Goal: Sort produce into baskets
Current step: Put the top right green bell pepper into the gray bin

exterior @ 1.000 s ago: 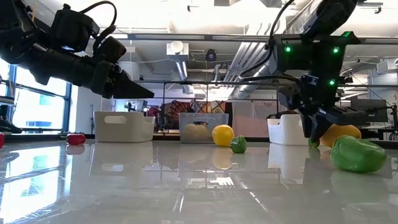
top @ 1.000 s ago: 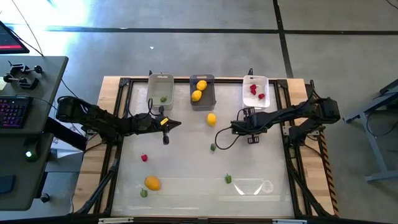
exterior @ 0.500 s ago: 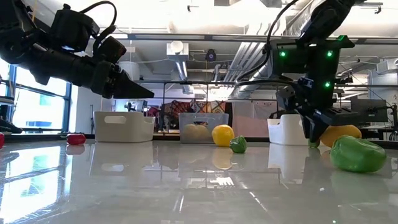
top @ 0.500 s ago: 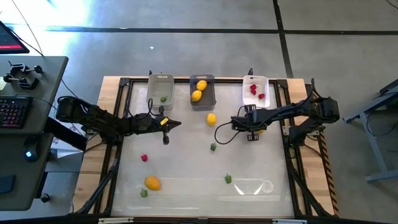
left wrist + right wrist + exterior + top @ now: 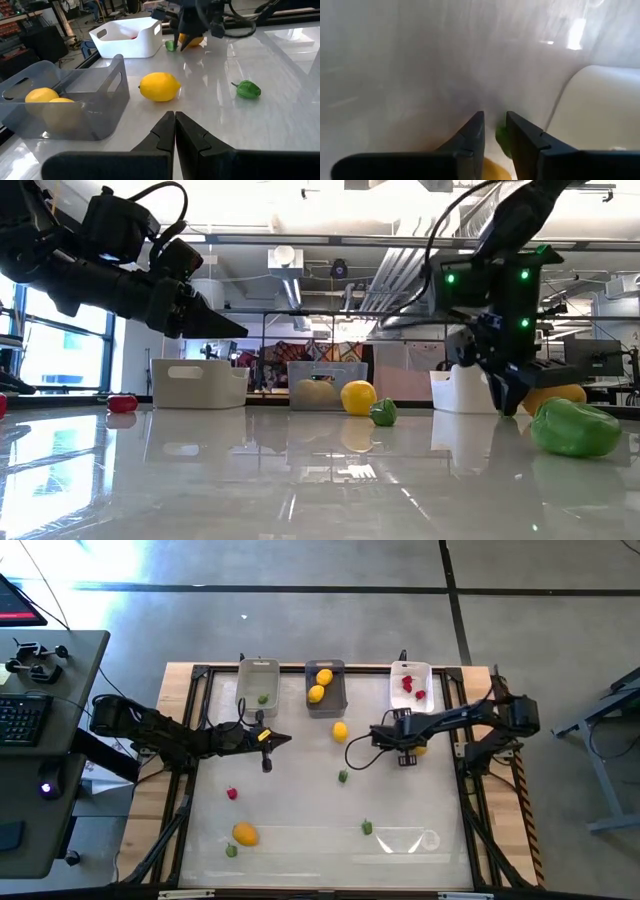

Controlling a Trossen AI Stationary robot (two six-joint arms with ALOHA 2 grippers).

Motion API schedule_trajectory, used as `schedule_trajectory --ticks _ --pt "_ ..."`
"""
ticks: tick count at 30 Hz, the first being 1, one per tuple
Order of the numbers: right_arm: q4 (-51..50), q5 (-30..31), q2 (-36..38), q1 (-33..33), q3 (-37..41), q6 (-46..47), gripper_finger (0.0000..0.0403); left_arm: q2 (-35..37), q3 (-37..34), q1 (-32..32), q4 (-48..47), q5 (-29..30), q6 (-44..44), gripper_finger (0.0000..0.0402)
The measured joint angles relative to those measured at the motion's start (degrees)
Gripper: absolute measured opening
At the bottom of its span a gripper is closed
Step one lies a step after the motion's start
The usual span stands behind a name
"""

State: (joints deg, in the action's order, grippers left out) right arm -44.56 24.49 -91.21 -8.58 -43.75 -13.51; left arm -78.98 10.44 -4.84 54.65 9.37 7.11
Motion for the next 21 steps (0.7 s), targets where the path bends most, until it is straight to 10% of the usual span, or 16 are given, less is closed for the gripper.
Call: schedule_trajectory --ticks 21 --pt "-3.42 1.89 2.12 6.58 -11.69 4.69 0.0 0.0 0.0 0.02 0.04 0.0 -0.46 0.0"
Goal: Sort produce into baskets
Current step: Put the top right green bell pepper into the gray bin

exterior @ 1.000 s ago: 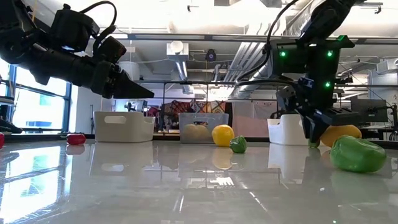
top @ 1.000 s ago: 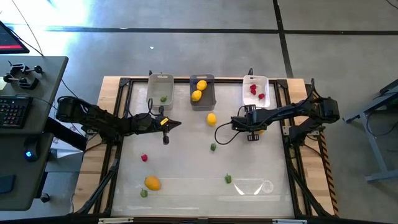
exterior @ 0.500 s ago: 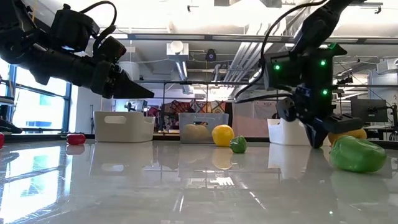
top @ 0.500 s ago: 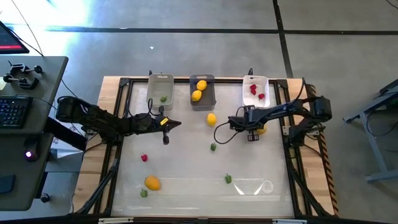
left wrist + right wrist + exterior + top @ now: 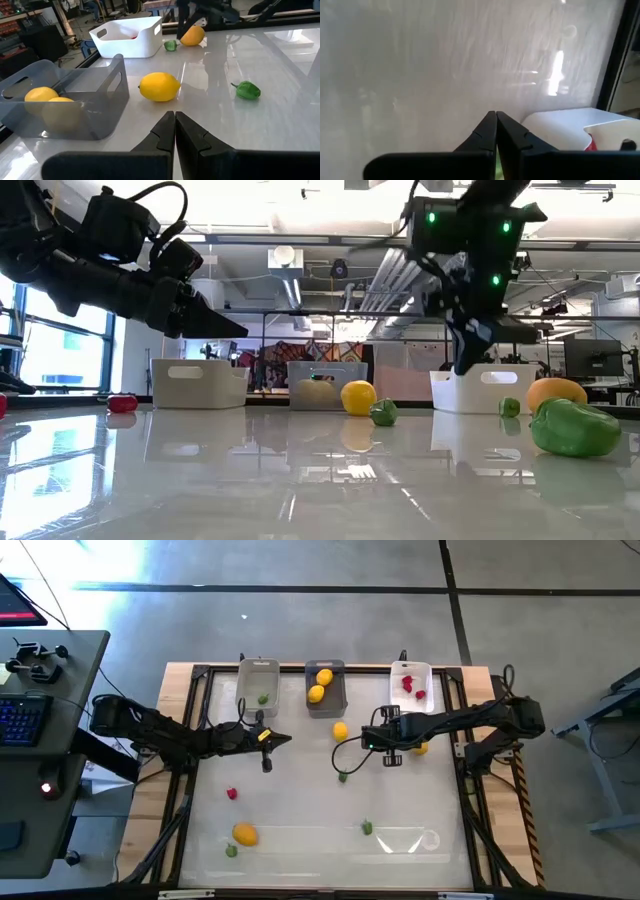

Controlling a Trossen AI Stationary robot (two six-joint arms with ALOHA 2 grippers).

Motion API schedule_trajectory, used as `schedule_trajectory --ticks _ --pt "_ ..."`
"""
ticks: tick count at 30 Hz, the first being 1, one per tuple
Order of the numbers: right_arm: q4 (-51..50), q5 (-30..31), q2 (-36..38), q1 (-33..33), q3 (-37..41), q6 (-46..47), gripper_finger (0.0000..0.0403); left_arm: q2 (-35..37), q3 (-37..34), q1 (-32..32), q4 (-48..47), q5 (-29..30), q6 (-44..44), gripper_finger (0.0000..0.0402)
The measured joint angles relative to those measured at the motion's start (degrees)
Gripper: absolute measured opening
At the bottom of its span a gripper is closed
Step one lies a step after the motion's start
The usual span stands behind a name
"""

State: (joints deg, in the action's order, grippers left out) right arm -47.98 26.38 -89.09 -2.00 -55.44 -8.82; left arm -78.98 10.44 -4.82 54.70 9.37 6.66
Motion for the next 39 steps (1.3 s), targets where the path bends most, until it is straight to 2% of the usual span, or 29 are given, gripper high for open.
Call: schedule_trajectory --ticks 4,10,16,20,24,29,34,39 --pt "-1.22 -1.41 3.57 1.53 -0.2 8.47 0.0 0.0 0.0 0.0 -0.02 0.0 0.0 0.0" --pt "-3.46 0.84 5.87 0.71 2.48 34.58 0.0011 0.02 0.0 0.0 -0.04 -0.02 -0.02 0.0" --pt "-1.97 2.75 5.57 -1.91 6.63 57.5 0.0071 0.0 0.0 0.0 -0.04 -0.02 -0.53 0.0" --pt "-2.66 5.52 5.58 -4.23 8.34 66.61 0.0124 0.0 0.0 0.0 -0.02 -0.02 -0.52 0.0" --pt "-2.22 4.26 5.57 -6.86 10.58 70.15 0.0161 0.0 0.0 0.0 -0.02 -0.02 -0.52 0.0" --pt "2.49 2.23 5.57 -10.48 14.86 70.23 0.0171 0.0 0.0 0.0 -0.02 -0.02 -0.59 0.0" --pt "7.05 -0.47 5.57 -12.85 17.55 67.53 0.0156 0.0 0.0 0.0 -0.02 -0.02 -0.59 0.0" --pt "7.4 -0.33 5.57 -13.12 17.73 65.19 0.0122 0.0 0.0 0.0 -0.02 -0.02 -0.59 0.0"
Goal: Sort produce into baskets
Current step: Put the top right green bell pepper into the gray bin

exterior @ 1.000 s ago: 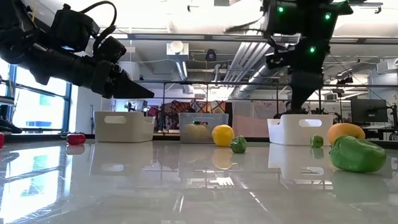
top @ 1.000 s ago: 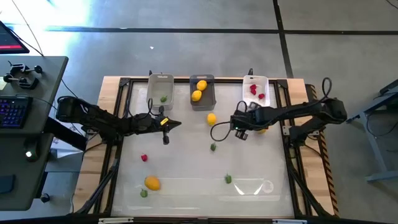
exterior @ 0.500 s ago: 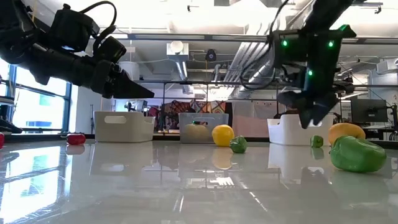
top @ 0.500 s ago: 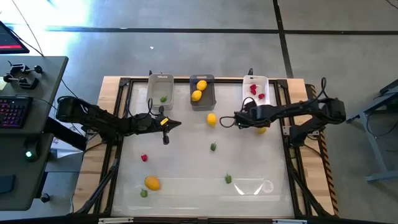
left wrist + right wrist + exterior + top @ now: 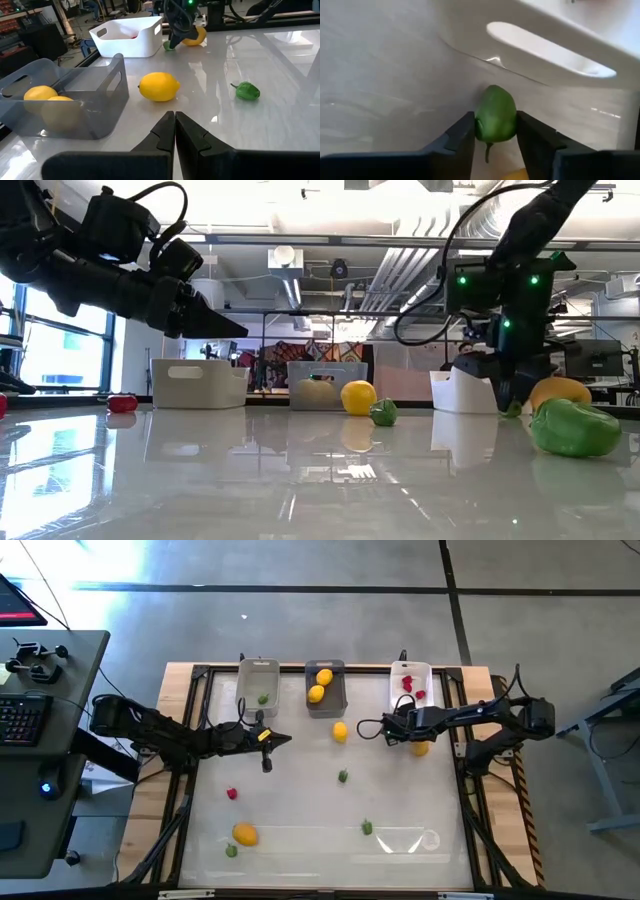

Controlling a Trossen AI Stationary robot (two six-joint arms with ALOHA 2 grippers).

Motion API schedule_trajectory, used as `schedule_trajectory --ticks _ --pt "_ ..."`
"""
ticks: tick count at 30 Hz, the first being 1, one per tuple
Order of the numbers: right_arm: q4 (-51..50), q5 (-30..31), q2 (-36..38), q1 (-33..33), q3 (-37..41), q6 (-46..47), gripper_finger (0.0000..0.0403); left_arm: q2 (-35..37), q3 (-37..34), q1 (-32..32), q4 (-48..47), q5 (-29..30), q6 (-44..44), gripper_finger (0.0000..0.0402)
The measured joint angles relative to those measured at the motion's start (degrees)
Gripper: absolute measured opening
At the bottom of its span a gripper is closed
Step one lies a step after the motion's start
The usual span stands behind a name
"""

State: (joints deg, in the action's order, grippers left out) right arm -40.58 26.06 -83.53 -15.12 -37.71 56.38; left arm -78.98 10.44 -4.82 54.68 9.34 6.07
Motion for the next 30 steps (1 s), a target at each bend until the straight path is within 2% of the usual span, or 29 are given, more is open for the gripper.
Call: schedule_trajectory --ticks 7,14,18,25,30 --pt "0.99 1.92 0.0 3.78 -1.87 -4.41 0.0066 0.0 0.0 0.0 0.0 0.0 0.04 0.0" --pt "2.73 3.99 0.68 11.29 -7.43 -8.99 0.0065 0.0 0.04 0.0 0.04 -0.18 -0.63 0.0" --pt "11.27 4.08 0.68 15.19 -9.42 -16.63 0.0066 0.0 1.71 0.95 0.09 -3.8 3.39 0.0001" --pt "31.8 -6.46 0.68 17.36 -9.45 -30.69 0.0066 0.02 9.72 6.62 -8.36 -3.41 11.58 0.0033" --pt "38.09 -12.74 0.68 17.58 -9.45 -34.24 0.0067 0.01 15.13 9.79 -14.63 -1.22 17.45 0.0084"
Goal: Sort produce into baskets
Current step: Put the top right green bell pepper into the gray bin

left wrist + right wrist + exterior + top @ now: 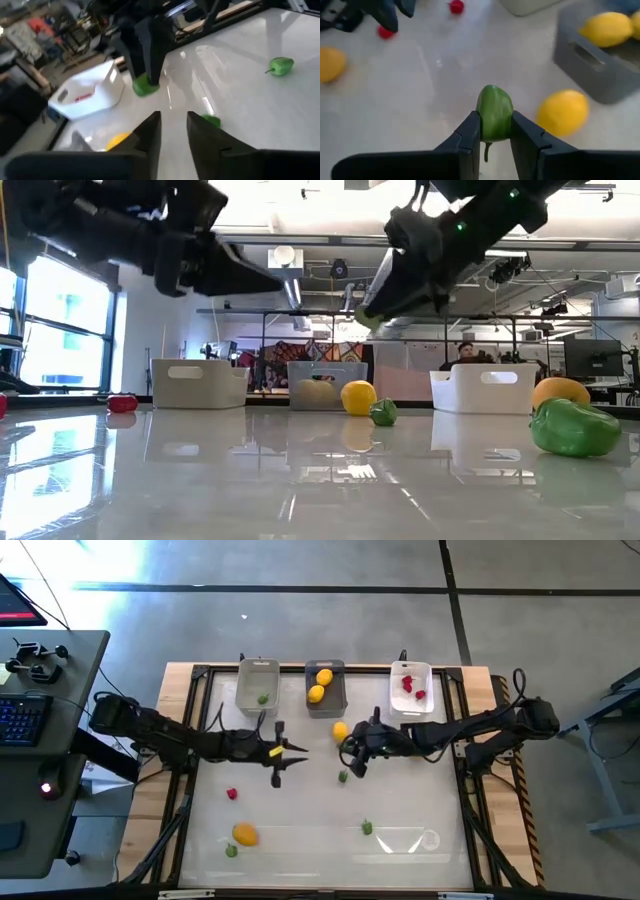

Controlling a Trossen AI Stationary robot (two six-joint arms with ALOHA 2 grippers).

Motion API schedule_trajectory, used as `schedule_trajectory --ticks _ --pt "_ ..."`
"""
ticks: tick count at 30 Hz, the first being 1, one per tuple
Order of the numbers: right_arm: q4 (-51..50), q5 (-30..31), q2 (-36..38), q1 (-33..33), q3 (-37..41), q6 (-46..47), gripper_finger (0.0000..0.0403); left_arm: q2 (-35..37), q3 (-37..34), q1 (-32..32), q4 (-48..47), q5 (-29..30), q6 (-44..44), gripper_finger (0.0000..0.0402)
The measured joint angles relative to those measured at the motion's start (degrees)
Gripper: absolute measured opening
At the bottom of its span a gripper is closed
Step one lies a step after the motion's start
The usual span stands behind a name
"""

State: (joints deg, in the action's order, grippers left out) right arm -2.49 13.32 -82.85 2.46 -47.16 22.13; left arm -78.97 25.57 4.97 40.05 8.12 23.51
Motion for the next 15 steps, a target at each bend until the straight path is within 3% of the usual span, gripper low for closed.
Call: schedule_trajectory --ticks 7,15 --pt "3.85 -5.43 0.0 0.41 0.0 -2.71 0.0067 -3.1 5.0 1.67 -2.92 0.1 7.77 0.0146" --pt "6.44 -7.93 -0.02 2.25 0.0 -4.44 0.0067 -9.8 10.53 3.08 -3.1 4.22 14.17 0.0183"
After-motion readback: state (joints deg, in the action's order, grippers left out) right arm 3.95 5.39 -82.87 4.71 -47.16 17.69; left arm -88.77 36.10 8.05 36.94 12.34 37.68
